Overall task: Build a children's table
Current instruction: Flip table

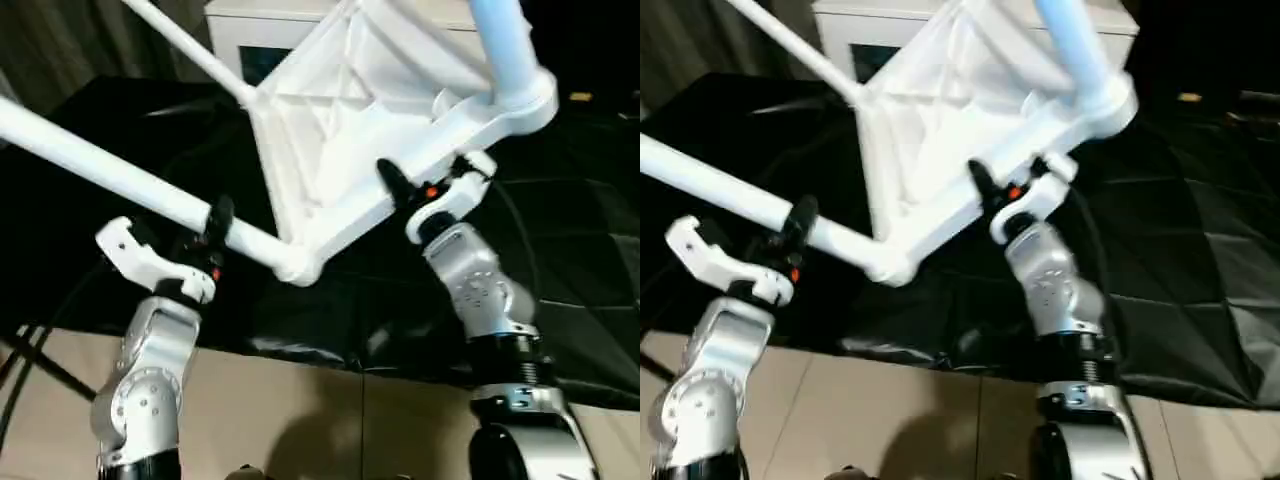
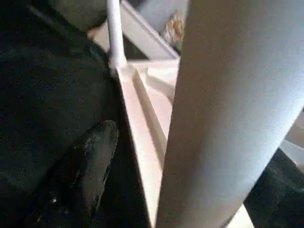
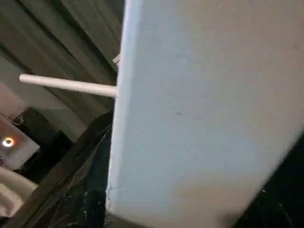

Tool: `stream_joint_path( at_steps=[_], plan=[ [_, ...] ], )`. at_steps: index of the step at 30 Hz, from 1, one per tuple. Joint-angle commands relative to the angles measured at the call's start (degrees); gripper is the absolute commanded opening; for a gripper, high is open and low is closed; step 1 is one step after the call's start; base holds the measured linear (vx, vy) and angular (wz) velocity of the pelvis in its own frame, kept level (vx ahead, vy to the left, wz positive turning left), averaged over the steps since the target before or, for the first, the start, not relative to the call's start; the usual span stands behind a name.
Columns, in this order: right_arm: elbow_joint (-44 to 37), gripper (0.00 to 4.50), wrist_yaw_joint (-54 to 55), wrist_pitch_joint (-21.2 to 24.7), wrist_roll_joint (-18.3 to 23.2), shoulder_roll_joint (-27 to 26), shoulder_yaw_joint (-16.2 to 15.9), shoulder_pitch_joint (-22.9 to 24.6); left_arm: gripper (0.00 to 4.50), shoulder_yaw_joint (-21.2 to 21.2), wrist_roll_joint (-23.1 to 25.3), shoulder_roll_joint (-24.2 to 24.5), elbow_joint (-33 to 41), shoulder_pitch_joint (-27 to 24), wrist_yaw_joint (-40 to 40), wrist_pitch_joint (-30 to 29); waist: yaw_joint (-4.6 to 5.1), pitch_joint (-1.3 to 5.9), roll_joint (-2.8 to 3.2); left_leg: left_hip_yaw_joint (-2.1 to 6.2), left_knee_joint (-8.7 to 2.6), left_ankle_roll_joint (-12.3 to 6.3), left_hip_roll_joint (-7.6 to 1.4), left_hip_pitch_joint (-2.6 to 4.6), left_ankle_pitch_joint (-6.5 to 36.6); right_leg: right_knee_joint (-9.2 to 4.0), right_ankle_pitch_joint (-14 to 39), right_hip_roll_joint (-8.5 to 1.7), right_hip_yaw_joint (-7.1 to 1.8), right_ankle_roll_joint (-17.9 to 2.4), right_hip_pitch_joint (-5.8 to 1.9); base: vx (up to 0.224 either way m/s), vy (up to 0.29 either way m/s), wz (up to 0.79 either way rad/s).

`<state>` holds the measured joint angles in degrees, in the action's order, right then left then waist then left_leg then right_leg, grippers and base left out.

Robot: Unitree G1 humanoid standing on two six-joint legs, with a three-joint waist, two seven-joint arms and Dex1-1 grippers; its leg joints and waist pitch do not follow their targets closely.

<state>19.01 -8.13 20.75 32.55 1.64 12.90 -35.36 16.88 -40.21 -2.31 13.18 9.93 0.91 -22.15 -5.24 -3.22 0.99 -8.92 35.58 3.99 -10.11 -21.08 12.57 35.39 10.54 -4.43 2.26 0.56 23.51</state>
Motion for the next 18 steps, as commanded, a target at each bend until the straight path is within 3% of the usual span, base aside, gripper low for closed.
stream_joint_path(
  at_steps=[1,6,7,13,18],
  plan=[
    [-5.8,1.98,2.7,-2.9,-5.6,7.1,4.4,1.4,3.95,7.9,2.4,2.1,-2.3,-0.4,-5.5,3.8,0.3,4.26,0.0,-0.57,-3.91,-0.82,-1.68,1.05,2.4,-2.98,0.5,-1.9,-1.91,-11.0,-2.76,0.0,0.0,0.0],
    [-7.9,1.94,3.4,-1.8,-5.9,9.4,5.4,2.2,3.95,10.0,2.6,2.7,-3.7,0.1,-6.9,4.8,0.31,3.99,-0.03,-0.66,-4.32,1.13,-1.75,1.16,6.4,-3.51,5.5,-1.94,-1.93,-9.0,-2.76,0.0,0.0,0.0],
    [-8.5,1.91,3.9,-1.6,-6.2,10.3,5.8,2.6,3.95,10.7,2.4,2.9,-4.2,0.3,-7.4,5.0,0.52,3.99,-0.12,-0.57,-4.4,1.49,-1.67,0.82,6.4,-3.51,5.9,-1.95,-1.91,-8.4,-3.05,0.0,0.0,0.0],
    [-9.7,1.68,4.8,-1.5,-6.8,13.0,6.9,3.4,3.95,11.3,2.9,3.3,-5.2,0.7,-8.7,5.9,0.48,4.12,-0.12,-0.62,-4.36,1.82,-1.65,1.0,7.8,-3.85,7.5,-1.87,-1.88,-6.9,-2.69,0.0,0.0,0.0],
    [-11.0,1.61,6.5,-1.6,-8.0,14.9,7.1,4.0,3.95,10.4,3.3,3.5,-6.0,0.6,-9.2,6.1,0.55,4.16,-0.18,-0.53,-4.47,1.75,-1.7,0.65,8.4,-3.87,8.4,-1.84,-1.74,-6.8,-2.78,0.0,0.0,0.0]
  ],
)
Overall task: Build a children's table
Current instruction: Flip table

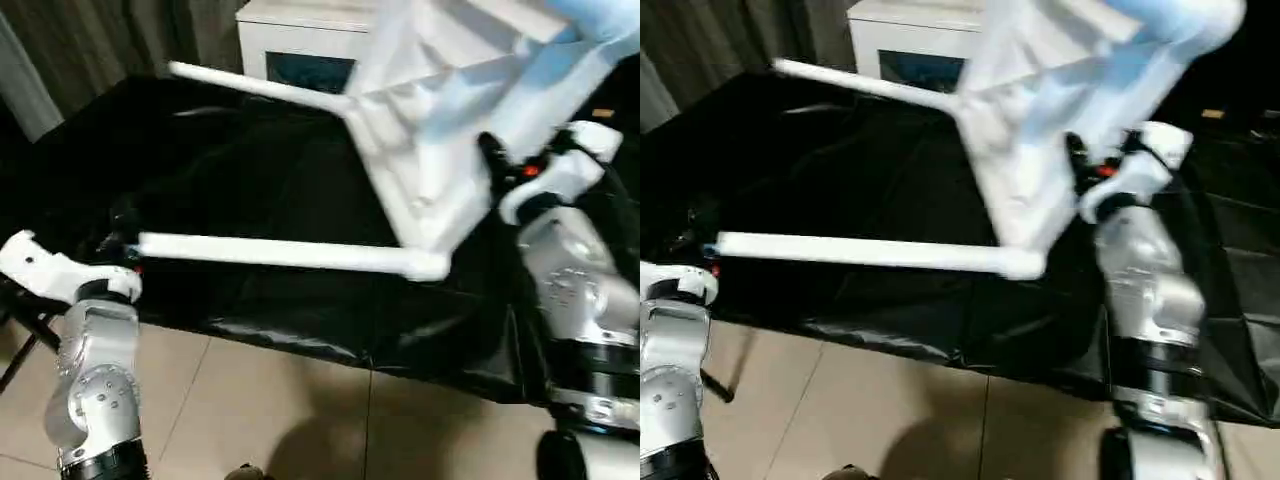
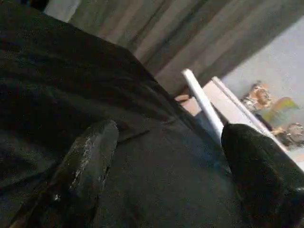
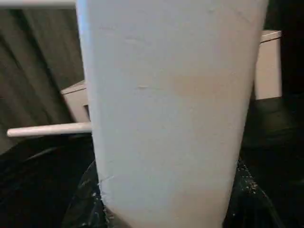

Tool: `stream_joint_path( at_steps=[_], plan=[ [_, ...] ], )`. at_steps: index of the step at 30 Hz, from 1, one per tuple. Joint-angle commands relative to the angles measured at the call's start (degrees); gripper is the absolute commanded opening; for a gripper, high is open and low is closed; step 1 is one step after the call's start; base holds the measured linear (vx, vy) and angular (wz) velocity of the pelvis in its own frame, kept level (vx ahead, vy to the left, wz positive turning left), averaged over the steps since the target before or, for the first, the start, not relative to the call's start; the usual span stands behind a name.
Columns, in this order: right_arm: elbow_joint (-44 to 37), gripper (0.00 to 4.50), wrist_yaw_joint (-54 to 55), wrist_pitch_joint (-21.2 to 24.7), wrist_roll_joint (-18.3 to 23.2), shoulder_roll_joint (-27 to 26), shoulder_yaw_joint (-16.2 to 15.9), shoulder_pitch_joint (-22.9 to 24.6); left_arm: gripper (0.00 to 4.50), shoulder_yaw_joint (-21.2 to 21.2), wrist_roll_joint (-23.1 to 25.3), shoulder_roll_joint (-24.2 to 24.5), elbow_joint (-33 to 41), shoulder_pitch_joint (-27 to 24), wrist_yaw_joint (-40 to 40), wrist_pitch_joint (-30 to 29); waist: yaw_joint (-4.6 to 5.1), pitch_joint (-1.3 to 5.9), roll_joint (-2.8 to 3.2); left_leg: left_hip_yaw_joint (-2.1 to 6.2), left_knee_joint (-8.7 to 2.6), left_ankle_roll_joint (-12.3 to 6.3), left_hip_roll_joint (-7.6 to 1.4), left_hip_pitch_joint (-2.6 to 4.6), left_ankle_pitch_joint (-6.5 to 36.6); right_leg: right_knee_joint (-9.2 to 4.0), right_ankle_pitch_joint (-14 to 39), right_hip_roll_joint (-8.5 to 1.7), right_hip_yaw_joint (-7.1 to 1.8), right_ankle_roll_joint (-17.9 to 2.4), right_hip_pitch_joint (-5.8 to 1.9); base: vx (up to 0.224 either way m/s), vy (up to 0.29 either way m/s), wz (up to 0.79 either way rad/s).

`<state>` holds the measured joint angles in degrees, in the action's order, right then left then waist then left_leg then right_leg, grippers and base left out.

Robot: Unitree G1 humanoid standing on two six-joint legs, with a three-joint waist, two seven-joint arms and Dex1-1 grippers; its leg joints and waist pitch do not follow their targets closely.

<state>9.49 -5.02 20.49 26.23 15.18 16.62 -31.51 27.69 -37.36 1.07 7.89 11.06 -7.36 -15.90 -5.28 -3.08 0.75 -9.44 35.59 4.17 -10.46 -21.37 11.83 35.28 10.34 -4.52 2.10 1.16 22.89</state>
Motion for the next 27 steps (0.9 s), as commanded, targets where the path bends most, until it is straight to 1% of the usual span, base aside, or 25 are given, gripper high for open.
stream_joint_path(
  at_steps=[1,2,4,5,9,10,11,12,16,17,18,19,20,21,22,23,24,25,26,27],
  plan=[
    [-1.9,1.61,3.6,-1.1,-1.7,1.3,3.4,0.3,3.95,-0.8,0.6,0.0,-0.7,-0.5,-0.9,-0.2,0.63,3.98,0.06,-0.09,-4.47,1.53,-1.28,0.86,9.7,-3.9,9.2,-1.78,-1.62,-7.3,-2.05,0.0,0.0,0.0],
    [-2.2,1.61,3.8,-1.2,-2.0,1.3,3.3,0.5,3.95,-1.0,0.9,-0.2,-0.8,-0.5,-0.7,-0.3,0.59,4.02,0.04,-0.05,-4.47,1.6,-1.32,0.91,9.8,-3.92,9.4,-1.84,-1.61,-7.4,-2.03,0.0,0.0,0.0],
    [-3.6,1.6,5.4,-1.5,-4.0,0.9,2.5,1.1,3.95,-2.7,2.3,-0.8,-1.2,-0.3,-0.3,-0.9,0.58,3.99,-0.01,-0.07,-4.5,1.6,-1.39,0.82,9.6,-3.97,9.1,-1.78,-1.59,-7.3,-1.92,0.0,0.0,0.0],
    [-3.9,1.6,5.8,-1.6,-4.7,0.8,2.3,1.3,3.95,-3.6,3.1,-0.9,-1.4,-0.3,0.0,-1.1,0.62,3.94,0.06,-0.02,-4.54,1.76,-1.38,0.69,9.6,-3.93,9.3,-1.79,-1.57,-7.0,-1.99,0.0,0.0,0.0],
    [-4.3,1.6,7.1,-1.3,-5.5,0.2,1.7,1.7,3.95,-6.1,4.1,-1.1,-1.4,-0.2,1.4,-1.3,0.88,3.98,-0.02,0.03,-4.6,2.0,-1.33,0.43,9.6,-3.98,9.7,-1.86,-1.53,-6.4,-2.07,0.0,0.0,0.0],
    [-4.7,1.6,7.6,-0.7,-7.3,0.7,-0.2,2.2,3.95,-9.4,5.9,0.3,-1.2,-0.6,3.6,-2.0,0.91,4.02,-0.01,0.04,-4.57,1.97,-1.33,0.46,9.6,-3.97,9.6,-1.84,-1.52,-6.3,-2.06,0.0,0.0,0.0],
    [-4.8,1.6,7.7,-0.6,-8.5,1.0,-1.2,2.5,3.95,-10.6,6.8,1.0,-1.1,-0.8,4.4,-2.4,0.86,4.03,0.05,0.02,-4.55,1.78,-1.29,0.47,9.2,-4.0,9.5,-1.8,-1.53,-5.8,-1.94,0.0,0.0,0.0],
    [-4.9,1.6,7.8,-0.5,-9.3,1.2,-2.1,2.5,3.95,-11.7,7.3,1.7,-1.0,-0.9,5.2,-2.6,0.88,4.05,0.08,0.09,-4.56,1.89,-1.3,0.4,8.7,-3.91,9.3,-1.83,-1.51,-5.7,-2.01,0.0,0.0,0.0],
    [-5.0,1.6,8.2,0.1,-9.9,1.0,-2.9,2.3,3.95,-12.7,7.9,2.5,-0.9,-1.0,6.5,-3.1,1.33,4.01,0.14,0.04,-4.58,2.47,-1.29,0.39,9.4,-3.85,9.2,-1.8,-1.54,-6.2,-2.08,0.0,0.0,0.0],
    [-4.9,1.6,8.2,-0.2,-10.7,1.2,-3.5,2.1,3.95,-13.5,8.4,3.0,-0.6,-1.2,7.5,-3.0,1.52,3.97,-0.02,0.01,-4.57,2.43,-1.3,0.42,9.8,-3.91,9.0,-1.78,-1.56,-6.5,-2.06,0.0,0.0,0.0],
    [-4.8,1.6,8.2,-0.2,-11.8,1.2,-4.2,1.7,3.95,-16.0,9.5,4.8,0.3,-1.7,10.3,-3.5,1.6,3.94,0.12,0.0,-4.61,2.35,-1.3,0.43,10.2,-3.95,9.4,-1.79,-1.56,-6.7,-2.03,0.0,0.0,0.0],
    [-4.5,1.6,8.3,-0.4,-12.8,1.2,-4.9,1.2,3.95,-18.4,10.2,6.4,1.4,-2.1,13.0,-4.3,1.62,3.98,-0.23,0.04,-4.65,2.07,-1.34,0.39,9.9,-3.9,9.8,-1.84,-1.52,-6.5,-2.05,0.0,0.0,0.0],
    [-4.4,1.6,8.3,-0.5,-13.0,1.3,-5.1,1.1,3.95,-18.8,10.2,6.7,1.6,-2.2,13.5,-4.5,1.64,4.02,-0.04,0.09,-4.68,1.98,-1.38,0.4,9.7,-3.75,9.8,-1.88,-1.54,-6.4,-2.03,0.0,0.0,0.0],
    [-4.1,1.6,8.5,-0.7,-13.8,1.3,-5.7,0.7,3.95,-20.7,10.5,7.9,2.6,-2.5,15.4,-5.3,1.74,3.93,-0.02,-0.02,-4.7,2.03,-1.46,0.63,10.0,-3.84,10.2,-1.83,-1.57,-6.5,-1.76,0.0,0.0,0.0],
    [-3.7,1.6,8.6,-0.9,-14.8,1.3,-6.6,0.2,3.95,-24.2,11.5,10.4,4.3,-2.9,19.2,-5.7,1.78,3.94,0.0,0.05,-4.75,2.1,-1.48,0.54,9.6,-3.77,10.0,-1.87,-1.55,-6.8,-1.83,0.0,0.0,0.0],
    [-3.5,1.6,9.0,-0.9,-15.1,1.0,-6.9,0.0,3.95,-26.3,12.2,12.1,5.3,-3.1,21.7,-5.5,1.8,3.93,0.12,-0.01,-4.71,2.19,-1.44,0.55,9.8,-3.66,10.0,-1.81,-1.56,-7.0,-1.76,0.0,0.0,0.0],
    [-3.5,1.6,9.0,-0.9,-15.1,1.0,-6.9,0.0,3.95,-26.3,12.2,12.1,5.3,-3.1,21.7,-5.5,1.84,3.86,0.03,-0.11,-4.73,2.27,-1.53,0.73,10.3,-3.69,10.4,-1.81,-1.6,-7.2,-1.59,0.0,0.0,0.0],
    [-2.8,1.6,9.5,-1.0,-16.0,0.4,-7.6,-0.3,3.95,-31.5,15.8,16.3,7.3,-3.3,28.6,-1.9,1.81,3.78,-0.2,-0.06,-4.84,2.1,-1.51,0.57,10.2,-3.83,10.8,-1.9,-1.62,-7.2,-1.68,0.0,0.0,0.0],
    [-2.3,1.6,9.9,-1.1,-16.3,0.1,-7.8,-0.5,3.95,-33.4,15.8,17.8,8.6,-3.4,31.8,-1.3,1.8,3.84,-0.04,-0.05,-4.83,2.05,-1.47,0.54,10.0,-3.73,10.8,-1.95,-1.66,-7.1,-1.72,0.0,0.0,0.0],
    [-1.6,1.6,10.3,-1.3,-16.7,-0.3,-8.1,-0.8,3.95,-35.1,15.6,19.3,10.0,-3.3,35.3,-0.7,2.01,3.79,-0.05,-0.08,-4.9,2.29,-1.54,0.45,10.0,-3.53,10.7,-2.01,-1.68,-7.2,-1.76,0.0,0.0,0.0]
  ],
)
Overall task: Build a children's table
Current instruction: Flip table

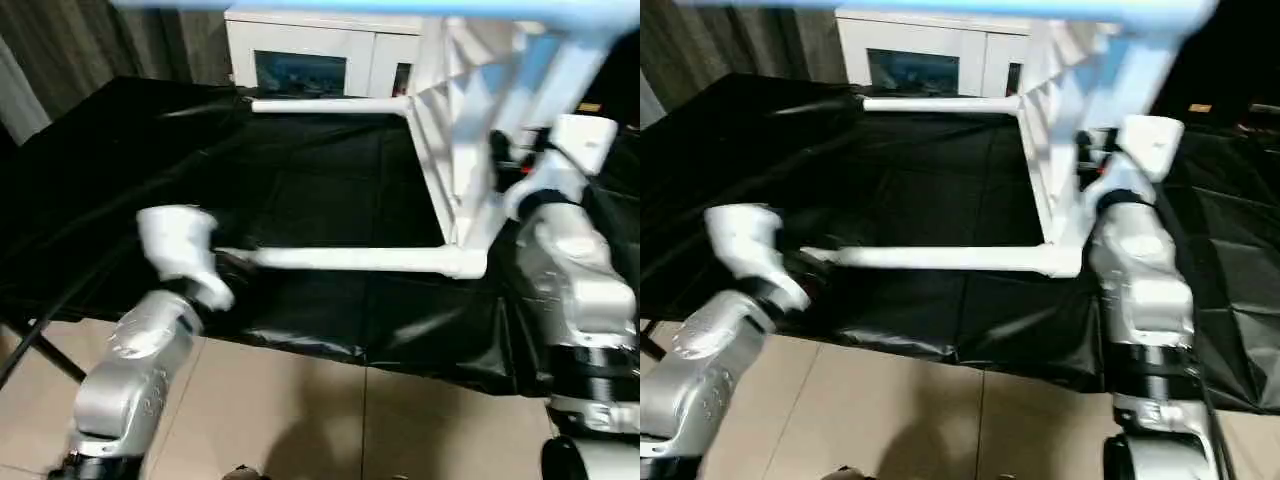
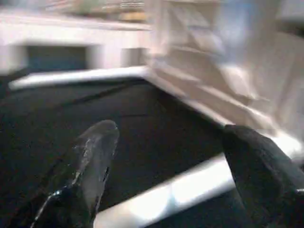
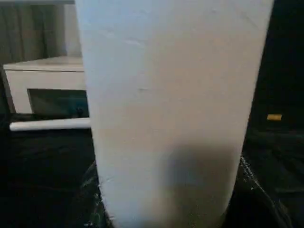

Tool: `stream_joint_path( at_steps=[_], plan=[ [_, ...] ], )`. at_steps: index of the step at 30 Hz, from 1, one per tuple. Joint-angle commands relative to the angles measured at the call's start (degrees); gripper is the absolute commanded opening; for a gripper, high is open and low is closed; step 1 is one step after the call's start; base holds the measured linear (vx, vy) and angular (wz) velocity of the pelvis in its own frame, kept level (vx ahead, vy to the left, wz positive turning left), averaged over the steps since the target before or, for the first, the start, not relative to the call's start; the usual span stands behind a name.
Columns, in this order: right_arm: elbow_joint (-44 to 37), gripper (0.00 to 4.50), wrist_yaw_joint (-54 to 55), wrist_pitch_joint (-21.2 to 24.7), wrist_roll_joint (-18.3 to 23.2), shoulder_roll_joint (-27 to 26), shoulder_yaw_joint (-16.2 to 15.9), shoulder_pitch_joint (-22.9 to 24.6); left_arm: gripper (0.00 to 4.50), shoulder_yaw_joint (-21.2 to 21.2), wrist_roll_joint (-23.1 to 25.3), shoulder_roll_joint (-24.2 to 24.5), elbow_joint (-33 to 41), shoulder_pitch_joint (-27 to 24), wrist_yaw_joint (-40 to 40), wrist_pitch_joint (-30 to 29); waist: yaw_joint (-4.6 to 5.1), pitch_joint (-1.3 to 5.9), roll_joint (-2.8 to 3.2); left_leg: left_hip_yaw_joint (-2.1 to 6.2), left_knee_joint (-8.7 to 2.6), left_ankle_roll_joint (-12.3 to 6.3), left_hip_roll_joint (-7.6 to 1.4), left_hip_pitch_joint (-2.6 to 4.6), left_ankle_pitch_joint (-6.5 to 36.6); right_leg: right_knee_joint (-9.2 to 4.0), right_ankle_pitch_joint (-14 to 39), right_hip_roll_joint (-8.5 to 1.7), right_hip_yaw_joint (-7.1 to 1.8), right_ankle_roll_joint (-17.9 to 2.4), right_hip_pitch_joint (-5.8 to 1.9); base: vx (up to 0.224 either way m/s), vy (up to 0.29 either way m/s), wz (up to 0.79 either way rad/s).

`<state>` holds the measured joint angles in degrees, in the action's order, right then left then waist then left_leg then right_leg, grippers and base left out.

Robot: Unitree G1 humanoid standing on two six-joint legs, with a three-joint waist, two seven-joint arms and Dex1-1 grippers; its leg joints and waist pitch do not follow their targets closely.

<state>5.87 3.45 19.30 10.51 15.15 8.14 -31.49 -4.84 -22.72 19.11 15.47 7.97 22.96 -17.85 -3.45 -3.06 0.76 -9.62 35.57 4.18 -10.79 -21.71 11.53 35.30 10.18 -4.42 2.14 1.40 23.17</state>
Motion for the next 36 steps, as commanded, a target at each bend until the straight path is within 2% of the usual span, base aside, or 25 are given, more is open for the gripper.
stream_joint_path(
  at_steps=[1,3,4,6,7,8,11,12,14,19,21,22,23,24,27,28,32,34,36],
  plan=[
    [2.6,1.6,2.1,-0.3,-1.2,-0.6,0.2,-1.1,3.95,-3.7,0.7,2.1,3.4,-0.1,7.4,1.7,0.18,3.74,-0.38,-0.05,-4.84,2.48,-1.23,1.05,10.5,-3.67,11.1,-2.16,-1.76,-7.6,-1.87,0.0,0.0,0.0],
    [3.9,1.6,3.0,-0.4,-2.0,-1.3,-0.3,-1.8,3.95,-4.9,-0.8,2.6,4.7,0.9,10.1,1.2,0.33,3.72,-0.22,-0.05,-4.91,2.85,-1.24,0.94,10.6,-3.4,10.9,-2.19,-1.78,-8.1,-1.93,0.0,0.0,0.0],
    [5.5,1.6,3.3,-0.7,-2.1,-2.1,-0.5,-2.6,3.95,-5.5,-2.3,2.7,5.4,1.9,11.8,0.2,0.55,3.58,-0.14,-0.17,-4.94,3.44,-1.06,1.05,11.9,-3.5,12.1,-2.03,-1.81,-8.2,-1.77,0.0,0.0,0.0],
    [8.3,1.6,4.0,-1.4,-2.9,-3.1,-1.0,-3.6,3.95,-6.4,-4.2,3.3,6.2,3.2,14.2,-1.8,0.65,3.55,-0.25,-0.19,-4.96,3.96,-1.05,1.2,13.5,-3.59,13.5,-2.07,-1.85,-8.2,-1.7,0.0,0.0,0.0],
    [8.5,1.6,4.1,-1.5,-2.9,-3.2,-1.0,-3.6,3.95,-6.5,-4.2,3.4,6.2,3.3,14.3,-1.8,0.76,3.49,-0.16,-0.16,-5.01,4.09,-1.04,1.07,13.9,-3.56,13.9,-2.06,-1.87,-8.2,-1.71,0.0,0.0,0.0],
    [9.6,1.6,4.2,-1.7,-3.4,-3.5,-1.3,-4.0,3.95,-7.0,-4.1,3.8,6.1,3.6,15.1,-1.8,0.89,3.36,-0.32,-0.15,-5.02,4.18,-0.91,1.04,14.9,-3.74,15.4,-1.97,-1.9,-7.6,-1.72,0.0,0.0,0.0],
    [11.6,1.6,3.4,-2.0,-4.1,-3.9,-2.1,-4.6,3.95,-7.7,-3.1,4.6,5.4,4.4,16.0,-1.4,1.15,3.33,-0.42,-0.12,-4.99,4.32,-0.91,1.21,16.7,-4.02,18.4,-1.96,-1.97,-6.7,-1.56,0.0,0.0,0.0],
    [11.9,2.15,2.5,-2.0,-3.7,-4.2,-2.2,-4.6,3.95,-7.6,-2.9,4.6,5.2,4.6,16.4,-1.4,1.24,3.31,-0.4,-0.08,-5.01,4.26,-0.93,1.23,17.1,-4.07,19.1,-1.96,-1.98,-6.5,-1.52,0.0,0.0,0.0],
    [11.7,2.29,0.3,-2.8,-3.7,-4.1,-3.3,-4.4,3.95,-7.3,-2.8,4.6,4.9,5.2,16.9,-1.5,1.33,3.33,-0.45,-0.01,-5.06,4.3,-0.98,1.25,17.5,-4.11,19.7,-1.92,-1.92,-6.4,-1.52,0.0,0.0,0.0],
    [9.9,2.74,-2.0,-4.5,-3.8,-3.6,-3.7,-3.2,3.95,-6.8,-2.8,5.0,4.4,5.5,17.2,-2.2,1.84,3.5,-0.82,-0.05,-4.99,3.88,-1.02,1.03,15.7,-3.82,16.6,-1.81,-1.95,-7.2,-1.72,0.0,0.0,0.0],
    [8.7,2.86,-3.1,-4.6,-3.0,-3.8,-3.5,-2.5,3.95,-6.7,-2.5,5.0,4.0,5.3,16.8,-2.2,1.92,3.59,-0.84,-0.06,-4.94,3.64,-1.01,0.86,14.7,-3.68,15.4,-1.83,-1.98,-7.5,-1.96,0.0,0.0,0.0],
    [7.5,3.03,-3.5,-5.2,-2.1,-4.2,-2.9,-1.7,3.95,-7.1,-1.6,5.5,3.5,4.9,17.0,-2.0,1.99,3.67,-1.24,-0.1,-4.9,3.28,-1.04,0.8,13.9,-3.56,14.6,-1.84,-2.0,-7.5,-2.08,0.0,0.0,0.0],
    [7.5,3.13,-3.5,-5.2,-2.1,-4.2,-2.9,-1.7,3.95,-7.1,-1.6,5.5,3.5,4.9,17.0,-2.0,1.95,3.7,-1.09,-0.09,-4.88,3.14,-1.09,0.84,13.4,-3.53,14.1,-1.86,-2.02,-7.6,-2.06,0.0,0.0,0.0],
    [6.5,3.18,-3.5,-5.4,-2.0,-4.1,-2.5,-0.7,3.95,-7.4,-0.8,5.5,3.2,4.4,16.8,-1.4,2.02,3.65,-1.29,-0.21,-4.83,2.92,-1.08,0.81,12.8,-3.59,13.4,-1.79,-2.05,-7.7,-2.02,0.0,0.0,0.0],
    [4.3,3.32,-4.2,-7.0,-1.7,-4.5,-2.4,2.1,3.95,-7.8,1.1,5.6,2.9,3.7,16.1,-0.5,1.81,3.71,-1.1,-0.23,-4.84,2.77,-1.18,0.96,11.8,-3.45,12.0,-1.83,-2.07,-7.9,-2.02,0.0,0.0,0.0],
    [3.7,3.55,-4.9,-7.7,-1.3,-4.6,-2.4,3.0,3.95,-7.8,1.5,5.4,2.8,3.5,15.6,-0.1,1.77,3.75,-1.2,-0.24,-4.85,2.73,-1.23,1.01,12.0,-3.39,11.5,-1.79,-2.07,-8.0,-2.06,0.0,0.0,0.0],
    [1.9,3.88,-7.8,-11.8,-1.9,-4.4,-3.6,7.6,3.95,-7.7,4.2,4.8,1.1,3.4,13.3,1.6,1.77,3.64,-1.3,-0.19,-4.94,2.41,-1.28,0.95,12.8,-3.63,11.9,-1.84,-2.13,-7.9,-2.07,0.0,0.0,0.0],
    [2.1,3.88,-10.0,-14.7,-1.9,-4.3,-4.5,9.3,3.95,-7.8,5.1,4.6,0.3,3.7,13.0,2.1,1.82,3.63,-0.87,-0.13,-5.04,2.59,-1.26,1.06,14.3,-3.79,13.1,-1.85,-2.09,-8.2,-1.95,0.0,0.0,0.0],
    [2.7,3.88,-11.5,-15.5,-1.5,-4.5,-5.0,10.5,3.95,-7.6,5.3,3.9,-0.2,4.2,13.0,2.1,1.87,3.53,-0.98,-0.06,-5.13,2.5,-1.3,0.97,15.5,-3.95,14.2,-1.87,-2.11,-8.3,-1.96,0.0,0.0,0.0]
  ],
)
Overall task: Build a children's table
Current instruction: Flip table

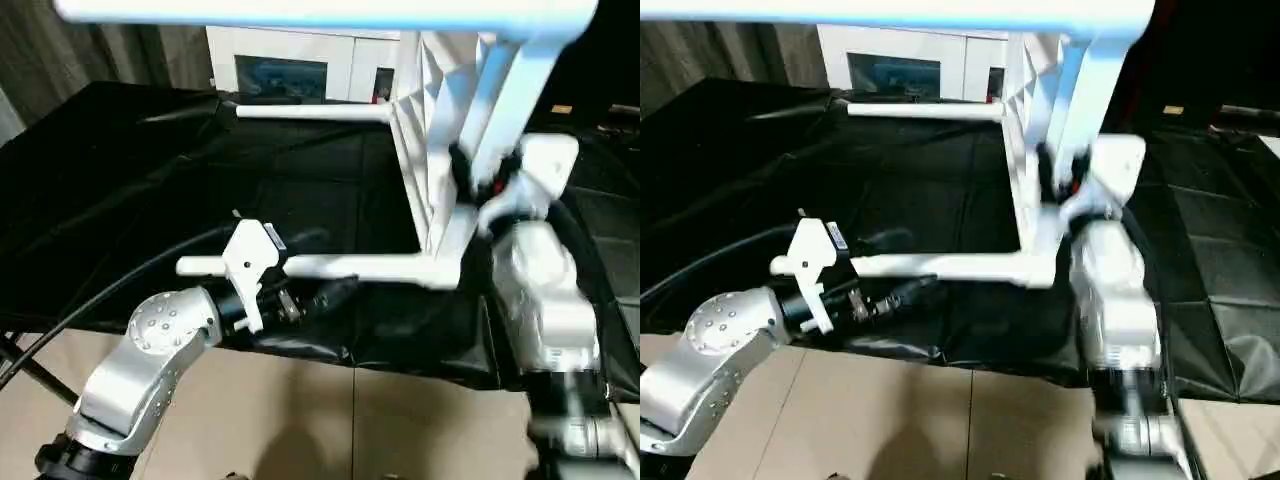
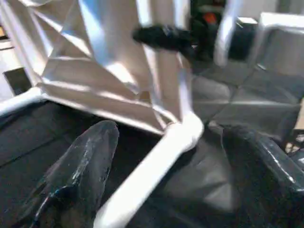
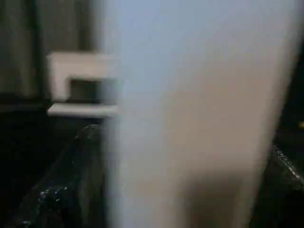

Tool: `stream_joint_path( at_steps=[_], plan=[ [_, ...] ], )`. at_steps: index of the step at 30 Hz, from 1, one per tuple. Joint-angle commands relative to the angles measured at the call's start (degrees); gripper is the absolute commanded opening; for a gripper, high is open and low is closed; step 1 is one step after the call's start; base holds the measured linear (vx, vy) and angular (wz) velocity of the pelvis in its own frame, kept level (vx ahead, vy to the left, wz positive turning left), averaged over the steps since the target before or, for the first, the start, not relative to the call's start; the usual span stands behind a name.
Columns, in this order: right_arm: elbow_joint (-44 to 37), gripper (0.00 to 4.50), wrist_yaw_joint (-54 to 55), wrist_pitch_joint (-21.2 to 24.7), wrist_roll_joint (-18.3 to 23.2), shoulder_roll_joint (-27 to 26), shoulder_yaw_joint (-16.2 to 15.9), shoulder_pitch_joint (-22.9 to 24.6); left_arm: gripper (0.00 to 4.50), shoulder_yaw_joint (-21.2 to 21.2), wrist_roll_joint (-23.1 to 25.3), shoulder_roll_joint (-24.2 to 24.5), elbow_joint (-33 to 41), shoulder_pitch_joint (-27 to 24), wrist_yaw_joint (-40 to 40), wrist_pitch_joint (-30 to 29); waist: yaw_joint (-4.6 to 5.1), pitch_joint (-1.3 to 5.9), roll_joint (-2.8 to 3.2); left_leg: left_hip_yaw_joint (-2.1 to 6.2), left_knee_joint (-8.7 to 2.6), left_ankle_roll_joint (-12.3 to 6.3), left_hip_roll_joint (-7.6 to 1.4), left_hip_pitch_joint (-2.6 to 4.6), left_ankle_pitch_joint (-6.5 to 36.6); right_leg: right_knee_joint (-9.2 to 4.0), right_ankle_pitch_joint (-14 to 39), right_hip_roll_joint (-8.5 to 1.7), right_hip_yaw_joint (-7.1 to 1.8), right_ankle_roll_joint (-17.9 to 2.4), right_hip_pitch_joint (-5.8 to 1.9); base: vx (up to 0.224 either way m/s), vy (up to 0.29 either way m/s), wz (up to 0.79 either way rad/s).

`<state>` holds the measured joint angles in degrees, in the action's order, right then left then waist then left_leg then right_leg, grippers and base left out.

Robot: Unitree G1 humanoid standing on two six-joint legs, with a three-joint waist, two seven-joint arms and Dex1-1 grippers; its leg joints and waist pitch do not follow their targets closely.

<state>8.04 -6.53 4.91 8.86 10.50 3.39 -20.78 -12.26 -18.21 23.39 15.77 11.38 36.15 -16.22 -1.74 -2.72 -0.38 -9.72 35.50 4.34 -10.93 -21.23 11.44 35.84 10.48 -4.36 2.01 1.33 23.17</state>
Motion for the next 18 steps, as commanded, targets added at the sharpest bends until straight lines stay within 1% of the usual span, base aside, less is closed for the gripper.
stream_joint_path(
  at_steps=[1,2,3,4,5,6,8,9,10,11,12,13,14,15,16,17,18],
  plan=[
    [0.6,3.88,-1.5,-1.0,0.2,0.1,-0.3,-0.1,3.95,-0.2,0.9,-0.4,-0.5,0.8,-0.2,0.5,0.11,3.23,0.09,0.1,-5.08,2.34,-1.18,0.52,15.8,-4.51,14.3,-1.99,-1.98,-8.5,-1.96,0.0,0.0,0.0],
    [0.8,3.88,-1.5,-0.9,0.2,0.0,-0.3,-0.1,3.95,-0.2,1.0,-0.4,-0.6,1.0,-0.1,0.5,0.11,3.23,0.27,0.16,-5.1,2.35,-1.16,0.54,15.9,-4.43,14.4,-1.98,-1.95,-8.6,-1.93,0.0,0.0,0.0],
    [0.9,3.88,-1.6,-0.8,0.2,0.0,-0.4,-0.1,3.95,-0.2,1.0,-0.5,-0.6,1.1,-0.1,0.5,0.23,3.09,0.16,0.21,-5.21,2.4,-1.2,0.47,16.6,-4.51,15.1,-1.92,-1.92,-8.6,-1.93,0.0,0.0,0.0],
    [1.5,3.88,-2.0,-0.7,0.6,-0.3,-0.2,-0.2,3.95,-0.2,1.1,-0.6,-0.8,1.5,-0.1,0.4,0.3,2.99,0.48,0.22,-5.26,2.57,-1.15,0.58,17.8,-4.71,16.3,-1.91,-1.89,-8.4,-1.8,0.0,0.0,0.0],
    [1.6,4.19,-2.3,-0.7,0.8,-0.4,0.0,-0.2,3.95,-0.3,1.2,-0.6,-0.9,1.6,-0.1,0.5,0.3,3.0,0.38,0.23,-5.22,2.6,-1.17,0.66,18.2,-4.74,16.9,-1.95,-1.89,-8.3,-1.76,0.0,0.0,0.0],
    [1.7,4.24,-2.0,-1.5,0.1,-0.3,0.0,-0.1,3.95,-0.3,1.3,-0.6,-0.9,1.7,-0.1,0.5,0.31,2.99,0.36,0.25,-5.23,2.57,-1.13,0.6,18.5,-4.8,17.4,-1.98,-1.92,-8.2,-1.78,0.0,0.0,0.0],
    [1.4,4.3,-1.8,-3.6,-1.2,0.0,-0.5,0.3,3.95,-0.7,1.9,-0.4,-1.0,1.5,0.2,0.7,0.2,3.02,0.54,0.28,-5.22,2.62,-1.18,0.64,18.3,-4.84,17.6,-2.07,-1.92,-8.1,-1.69,0.0,0.0,0.0],
    [1.0,4.41,-2.2,-4.8,-1.6,0.2,-0.7,0.9,3.95,-1.0,2.4,-0.3,-0.9,1.3,0.6,0.9,0.21,3.02,0.48,0.28,-5.23,2.61,-1.19,0.59,18.2,-4.84,17.5,-2.06,-1.9,-8.1,-1.72,0.0,0.0,0.0],
    [1.0,4.41,-2.2,-4.9,-1.6,0.2,-0.7,0.9,3.95,-1.0,2.4,-0.3,-0.9,1.3,0.6,0.9,0.2,3.02,0.44,0.28,-5.23,2.48,-1.21,0.56,18.0,-4.79,17.1,-2.02,-1.93,-8.2,-1.71,0.0,0.0,0.0],
    [0.0,4.41,-2.8,-5.7,-1.9,0.2,-1.1,2.0,3.95,-1.2,3.4,0.1,-0.8,1.2,0.5,1.2,0.16,3.0,0.46,0.3,-5.26,2.47,-1.22,0.56,18.0,-4.78,17.1,-2.02,-1.92,-8.2,-1.72,0.0,0.0,0.0],
    [-1.6,4.41,-2.7,-7.3,-2.4,0.2,-1.3,3.4,3.95,-1.3,4.4,0.6,-0.9,1.3,0.5,1.9,0.03,3.01,0.35,0.3,-5.27,2.32,-1.26,0.52,17.7,-4.78,16.5,-2.01,-1.94,-8.1,-1.76,0.0,0.0,0.0],
    [-1.6,4.41,-2.7,-7.3,-2.4,0.2,-1.3,3.4,3.95,-1.3,4.4,0.6,-0.9,1.3,0.5,1.9,-0.02,3.02,0.36,0.29,-5.28,2.21,-1.27,0.45,17.4,-4.81,16.1,-2.03,-1.98,-8.0,-1.79,0.0,0.0,0.0],
    [-3.1,4.41,-3.2,-8.1,-2.1,0.1,-1.3,4.6,3.95,-1.1,4.8,0.9,-1.0,1.5,0.6,2.3,-0.03,3.13,0.23,0.3,-5.26,2.02,-1.26,0.45,16.8,-4.6,15.0,-2.03,-1.97,-8.2,-1.89,0.0,0.0,0.0],
    [-4.9,4.41,-3.7,-9.8,-2.0,0.0,-1.3,5.9,3.95,-0.8,5.1,1.2,-1.0,1.8,0.6,2.5,-0.09,3.09,0.37,0.31,-5.3,1.86,-1.31,0.43,16.4,-4.57,14.2,-2.03,-1.99,-8.4,-1.9,0.0,0.0,0.0],
    [-7.9,4.41,-4.8,-11.4,-1.0,-0.2,-1.3,8.4,3.95,-0.6,5.6,2.0,-0.9,2.2,1.2,3.0,-0.06,3.06,0.38,0.32,-5.34,1.84,-1.31,0.47,16.7,-4.52,14.3,-2.01,-1.94,-8.6,-1.85,0.0,0.0,0.0],
    [-10.3,4.41,-5.6,-12.3,-0.3,-0.3,-1.5,10.7,3.95,-0.6,6.3,2.8,-0.9,2.5,1.8,3.7,-0.4,3.1,0.58,0.25,-5.27,1.57,-1.4,0.6,16.9,-4.77,14.1,-2.13,-2.09,-8.1,-1.79,0.0,0.0,0.0],
    [-11.4,4.41,-5.9,-12.7,0.0,-0.3,-1.5,12.2,3.95,-0.7,6.6,3.3,-0.9,2.6,2.3,4.0,-0.34,3.05,0.59,0.41,-5.48,1.35,-1.36,0.36,16.5,-4.58,13.3,-2.06,-2.05,-8.1,-2.07,0.0,0.0,0.0]
  ],
)
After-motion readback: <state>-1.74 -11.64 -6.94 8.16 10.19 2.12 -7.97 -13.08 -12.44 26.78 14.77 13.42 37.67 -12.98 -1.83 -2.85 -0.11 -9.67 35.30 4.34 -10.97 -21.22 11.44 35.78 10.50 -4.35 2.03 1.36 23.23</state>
